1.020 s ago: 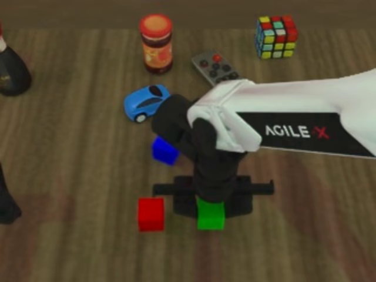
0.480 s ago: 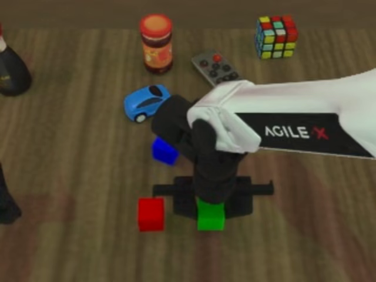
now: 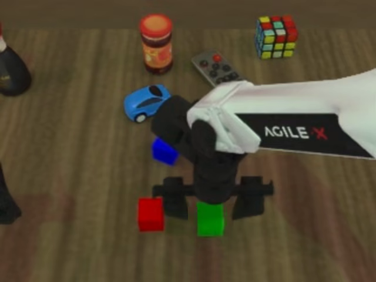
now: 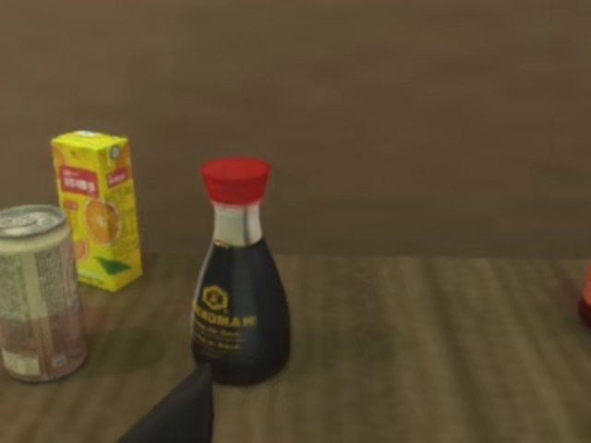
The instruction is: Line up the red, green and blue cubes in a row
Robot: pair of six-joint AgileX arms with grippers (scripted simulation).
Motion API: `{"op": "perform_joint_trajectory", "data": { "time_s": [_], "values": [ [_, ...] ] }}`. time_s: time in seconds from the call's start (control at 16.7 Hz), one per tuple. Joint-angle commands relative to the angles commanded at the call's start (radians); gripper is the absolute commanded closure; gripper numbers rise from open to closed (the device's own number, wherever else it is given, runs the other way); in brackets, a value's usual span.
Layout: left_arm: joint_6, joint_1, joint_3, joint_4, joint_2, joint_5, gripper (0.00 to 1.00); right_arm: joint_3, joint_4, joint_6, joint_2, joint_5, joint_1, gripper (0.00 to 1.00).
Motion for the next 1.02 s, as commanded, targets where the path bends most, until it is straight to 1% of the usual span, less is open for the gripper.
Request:
{"op": "perform_joint_trajectory", "data": {
  "time_s": [0.6,0.9,1.02],
  "values": [
    [0.000,0.000,0.000,0.000,0.000,0.000,0.00,0.016,-0.018,0.000,-0.005,0.000,0.001,0.00],
    [0.000,0.000,0.000,0.000,0.000,0.000,0.00,0.125,-0.201,0.001,-0.063,-0.001,0.007,0.00],
    [0.000,0.000,0.000,0.000,0.000,0.000,0.00,0.153,-0.238,-0.001,-0.084,-0.001,0.008,0.00]
  ]
}}
